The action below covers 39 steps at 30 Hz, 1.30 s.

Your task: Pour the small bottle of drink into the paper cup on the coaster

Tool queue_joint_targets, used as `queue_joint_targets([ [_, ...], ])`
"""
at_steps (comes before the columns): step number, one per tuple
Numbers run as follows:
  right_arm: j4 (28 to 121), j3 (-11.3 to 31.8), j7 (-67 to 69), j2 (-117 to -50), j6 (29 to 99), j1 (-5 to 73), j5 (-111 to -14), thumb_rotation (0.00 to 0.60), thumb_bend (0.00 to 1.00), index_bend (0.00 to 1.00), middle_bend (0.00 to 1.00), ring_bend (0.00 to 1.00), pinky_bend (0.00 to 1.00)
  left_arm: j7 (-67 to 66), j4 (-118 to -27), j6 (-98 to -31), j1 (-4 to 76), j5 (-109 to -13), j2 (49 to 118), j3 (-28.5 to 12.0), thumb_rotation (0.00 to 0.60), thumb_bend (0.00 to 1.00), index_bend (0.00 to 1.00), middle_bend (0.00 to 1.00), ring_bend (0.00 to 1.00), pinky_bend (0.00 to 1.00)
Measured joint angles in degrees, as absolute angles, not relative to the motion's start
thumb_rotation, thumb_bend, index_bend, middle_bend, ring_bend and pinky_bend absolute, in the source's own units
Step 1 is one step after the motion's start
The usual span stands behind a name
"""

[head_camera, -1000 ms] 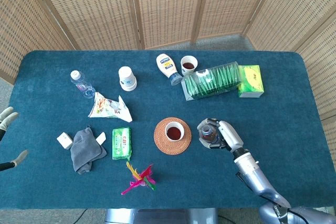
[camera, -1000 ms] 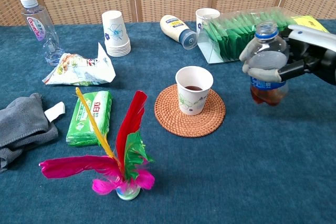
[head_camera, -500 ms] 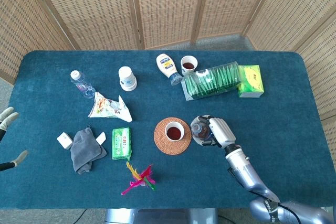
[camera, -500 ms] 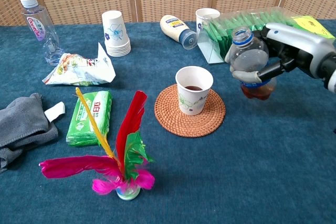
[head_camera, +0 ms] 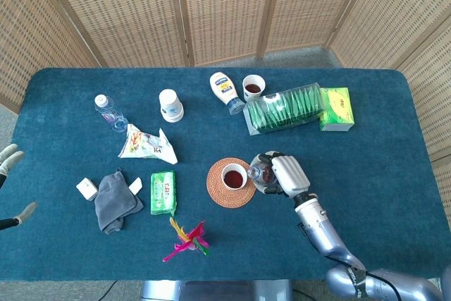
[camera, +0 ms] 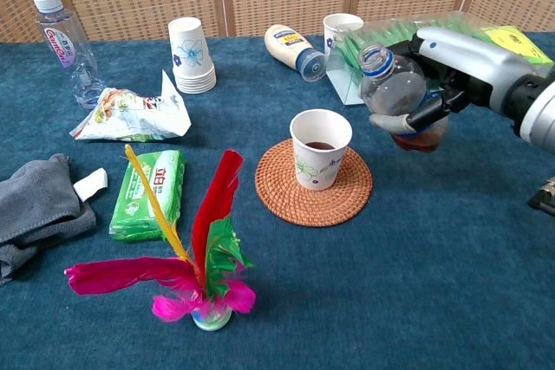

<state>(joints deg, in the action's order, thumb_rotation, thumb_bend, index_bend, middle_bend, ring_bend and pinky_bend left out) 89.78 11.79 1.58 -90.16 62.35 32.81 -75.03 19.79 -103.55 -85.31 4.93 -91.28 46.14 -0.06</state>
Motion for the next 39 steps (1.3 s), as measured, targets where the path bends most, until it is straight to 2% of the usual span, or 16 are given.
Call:
queue_joint_targets([
  [25, 85.4, 12.1, -20.5, -95.7, 67.1, 35.7, -73.9, 0.600, 0.70, 0.50, 0.59, 0.33, 0.63, 22.0, -102.8, -85.4, 5.0, -91.6, 45.5, 0.2, 0.600, 0.33, 0.00, 0.00, 0.00, 0.00],
  [39, 80.2, 11.4, -26.1, -97.6, 69.5, 36.4, -76.1, 0.600, 0.69, 0.50, 0.59, 0.33, 0.63, 20.9, -103.1, -85.1, 5.1, -90.9, 45.7, 0.0, 0.600, 0.33, 0.00, 0.00, 0.00, 0.00],
])
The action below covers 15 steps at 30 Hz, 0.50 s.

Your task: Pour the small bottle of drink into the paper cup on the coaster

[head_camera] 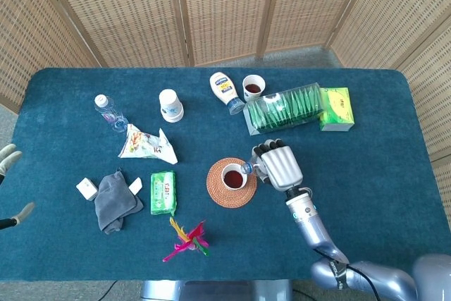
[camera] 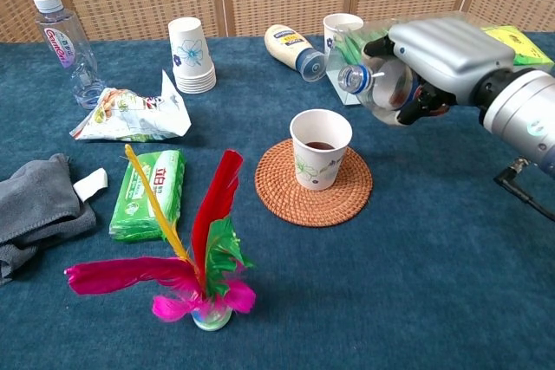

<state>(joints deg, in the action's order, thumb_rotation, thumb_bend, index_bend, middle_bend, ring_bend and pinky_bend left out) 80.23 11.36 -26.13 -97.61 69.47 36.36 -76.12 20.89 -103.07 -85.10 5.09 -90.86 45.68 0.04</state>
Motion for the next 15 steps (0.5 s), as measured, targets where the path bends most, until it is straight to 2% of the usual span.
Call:
queue_joint_targets([
  [15, 73.3, 9.6, -32.2, -100.2, 72.3, 37.0, -81.1, 0.600, 0.69, 0.50, 0.59, 0.33, 0.63, 22.1, -103.0, -84.4, 5.4, -91.1, 45.2, 0.3, 0.600, 0.33, 0.00, 0.00, 0.00, 0.00],
])
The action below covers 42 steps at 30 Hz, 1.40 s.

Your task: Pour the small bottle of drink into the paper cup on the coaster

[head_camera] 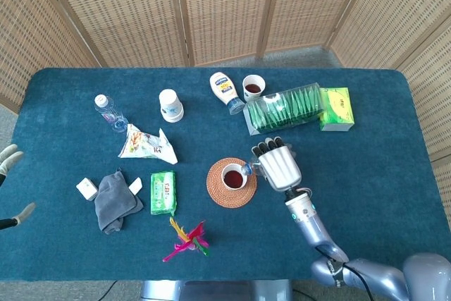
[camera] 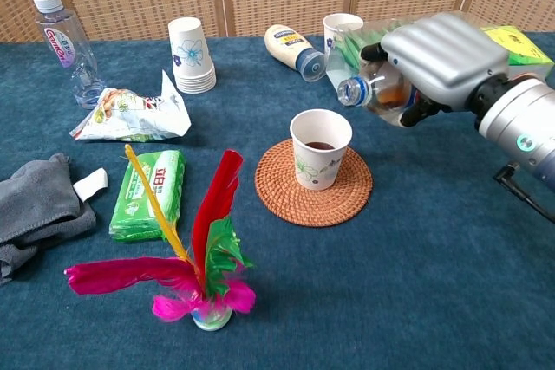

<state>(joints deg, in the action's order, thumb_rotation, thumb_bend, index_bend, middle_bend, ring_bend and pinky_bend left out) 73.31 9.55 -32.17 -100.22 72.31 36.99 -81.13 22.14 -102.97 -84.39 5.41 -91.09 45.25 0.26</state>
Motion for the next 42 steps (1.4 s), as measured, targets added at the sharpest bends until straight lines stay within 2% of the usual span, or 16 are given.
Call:
queue_joint_targets([
  [42, 64.0, 8.6, -42.5, -106.9, 77.3, 37.1, -87.9, 0.600, 0.72, 0.50, 0.59, 0.34, 0.63, 22.5, -102.7, -84.3, 5.5, -90.7, 45.2, 0.0, 0.600, 0.33, 0.00, 0.00, 0.00, 0.00],
])
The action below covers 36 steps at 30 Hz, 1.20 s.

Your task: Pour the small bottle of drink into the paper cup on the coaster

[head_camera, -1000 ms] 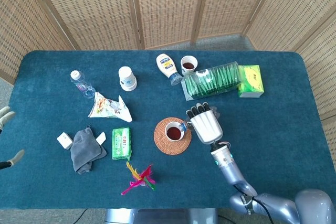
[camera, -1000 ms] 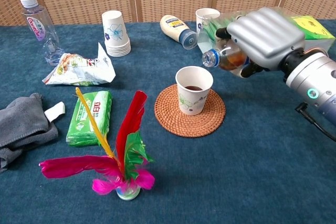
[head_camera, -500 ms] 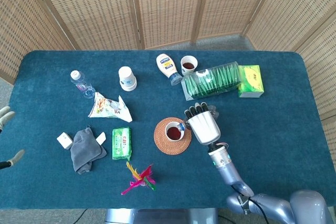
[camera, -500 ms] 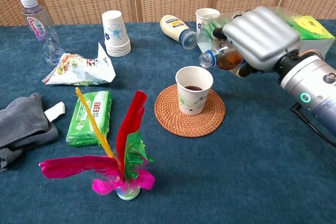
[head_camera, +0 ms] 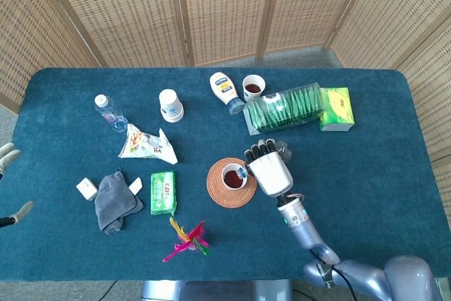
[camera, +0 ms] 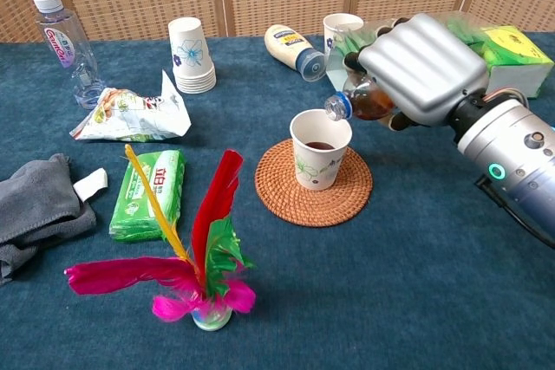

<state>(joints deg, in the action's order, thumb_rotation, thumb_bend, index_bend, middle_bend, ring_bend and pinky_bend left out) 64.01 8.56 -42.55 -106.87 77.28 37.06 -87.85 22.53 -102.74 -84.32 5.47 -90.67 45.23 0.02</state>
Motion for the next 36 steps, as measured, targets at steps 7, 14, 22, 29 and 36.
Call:
queue_joint_targets([
  [7, 62.8, 9.1, -43.2, -107.4, 77.8, 37.3, -88.4, 0.600, 0.71, 0.51, 0.60, 0.35, 0.63, 22.7, -102.7, -84.2, 5.5, -90.5, 45.2, 0.0, 0.600, 0.33, 0.00, 0.00, 0.00, 0.00],
  [14, 60.7, 9.7, -43.9, -108.9, 79.9, 37.1, -89.0, 0.600, 0.68, 0.50, 0.60, 0.35, 0.63, 22.5, -102.8, -84.1, 5.6, -90.7, 45.2, 0.0, 0.600, 0.33, 0.00, 0.00, 0.00, 0.00],
  [22, 60.0, 9.4, -45.0, -109.8, 81.2, 36.9, -90.2, 0.600, 0.71, 0.50, 0.60, 0.35, 0.63, 23.2, -102.6, -84.1, 5.7, -91.2, 45.0, 0.2, 0.600, 0.33, 0.00, 0.00, 0.00, 0.00],
  [29, 59.5, 9.3, -45.5, -110.4, 81.3, 36.9, -90.7, 0.600, 0.72, 0.50, 0.60, 0.35, 0.63, 23.6, -102.5, -84.2, 5.7, -91.3, 44.9, 0.3, 0.600, 0.33, 0.00, 0.00, 0.00, 0.00],
  [36, 58.9, 9.0, -45.7, -110.7, 81.8, 36.7, -91.4, 0.600, 0.72, 0.49, 0.60, 0.35, 0.63, 24.2, -102.3, -84.2, 5.7, -91.4, 44.8, 0.3, 0.600, 0.33, 0.00, 0.00, 0.00, 0.00],
])
